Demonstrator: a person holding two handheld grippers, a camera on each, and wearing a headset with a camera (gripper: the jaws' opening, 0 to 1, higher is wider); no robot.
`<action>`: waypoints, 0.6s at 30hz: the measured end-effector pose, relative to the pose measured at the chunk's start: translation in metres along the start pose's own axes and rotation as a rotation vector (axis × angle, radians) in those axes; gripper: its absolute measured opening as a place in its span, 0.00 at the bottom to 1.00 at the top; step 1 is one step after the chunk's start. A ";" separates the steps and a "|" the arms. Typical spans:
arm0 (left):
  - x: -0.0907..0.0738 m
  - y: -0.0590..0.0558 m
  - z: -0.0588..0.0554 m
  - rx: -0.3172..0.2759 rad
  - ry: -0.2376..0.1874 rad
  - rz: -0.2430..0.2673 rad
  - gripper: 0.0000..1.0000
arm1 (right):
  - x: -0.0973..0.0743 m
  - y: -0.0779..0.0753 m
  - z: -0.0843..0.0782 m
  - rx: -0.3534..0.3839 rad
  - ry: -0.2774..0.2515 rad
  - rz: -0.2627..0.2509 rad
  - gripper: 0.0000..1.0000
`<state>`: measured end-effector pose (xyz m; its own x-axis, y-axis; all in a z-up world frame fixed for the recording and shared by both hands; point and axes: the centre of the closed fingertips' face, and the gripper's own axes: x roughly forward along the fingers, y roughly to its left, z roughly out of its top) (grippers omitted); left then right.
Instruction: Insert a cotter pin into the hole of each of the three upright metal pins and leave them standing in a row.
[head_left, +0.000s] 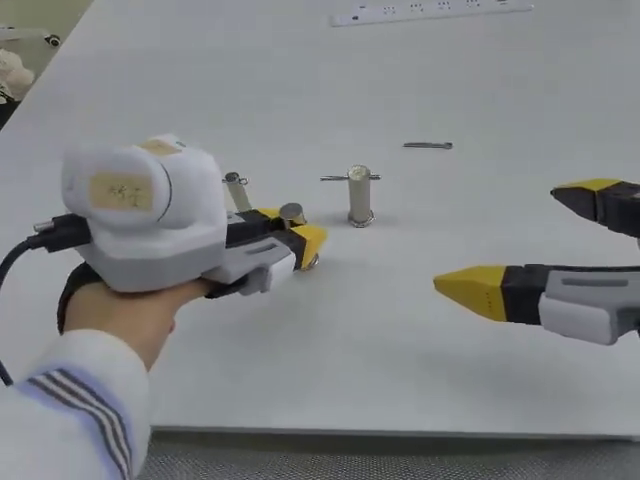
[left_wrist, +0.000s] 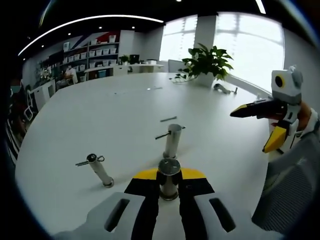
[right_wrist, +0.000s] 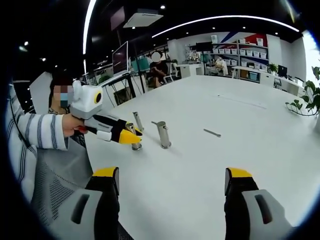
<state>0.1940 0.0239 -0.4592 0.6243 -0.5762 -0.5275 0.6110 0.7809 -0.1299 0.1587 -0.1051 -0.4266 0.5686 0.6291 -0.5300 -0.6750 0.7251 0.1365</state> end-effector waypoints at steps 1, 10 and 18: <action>0.001 -0.001 0.000 0.001 0.000 -0.002 0.10 | 0.000 0.000 0.000 0.000 0.002 0.001 0.86; 0.003 -0.005 -0.005 0.027 0.015 -0.006 0.10 | 0.003 -0.001 -0.002 -0.002 0.004 0.004 0.85; 0.003 -0.007 -0.005 0.047 0.014 -0.012 0.10 | 0.003 -0.001 -0.001 0.004 -0.006 0.007 0.85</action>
<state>0.1895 0.0176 -0.4641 0.6101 -0.5822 -0.5374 0.6408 0.7615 -0.0975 0.1607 -0.1040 -0.4295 0.5669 0.6353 -0.5244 -0.6769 0.7220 0.1431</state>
